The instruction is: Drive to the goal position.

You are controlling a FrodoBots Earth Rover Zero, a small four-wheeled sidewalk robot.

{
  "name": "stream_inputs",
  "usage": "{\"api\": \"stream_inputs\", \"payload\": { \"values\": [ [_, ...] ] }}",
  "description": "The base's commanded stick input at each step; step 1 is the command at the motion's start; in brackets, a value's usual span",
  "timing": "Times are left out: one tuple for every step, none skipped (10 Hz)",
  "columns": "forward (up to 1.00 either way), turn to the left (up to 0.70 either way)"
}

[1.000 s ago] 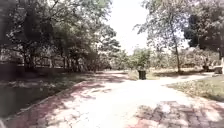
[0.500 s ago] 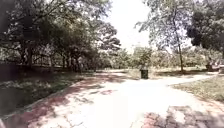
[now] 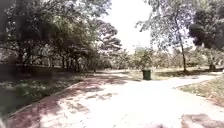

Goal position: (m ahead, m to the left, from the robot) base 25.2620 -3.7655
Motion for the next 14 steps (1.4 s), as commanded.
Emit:
{"api": "stream_inputs", "payload": {
  "values": [
    [0.70, 0.00],
    [0.70, 0.00],
    [0.70, 0.00],
    [0.70, 0.00],
    [0.70, 0.00],
    [0.70, 0.00],
    [0.70, 0.00],
    [0.70, 0.00],
    [0.70, 0.00],
    [0.70, 0.00],
    [0.70, 0.00],
    [0.70, 0.00],
    [0.70, 0.00],
    [0.70, 0.00]
  ]
}}
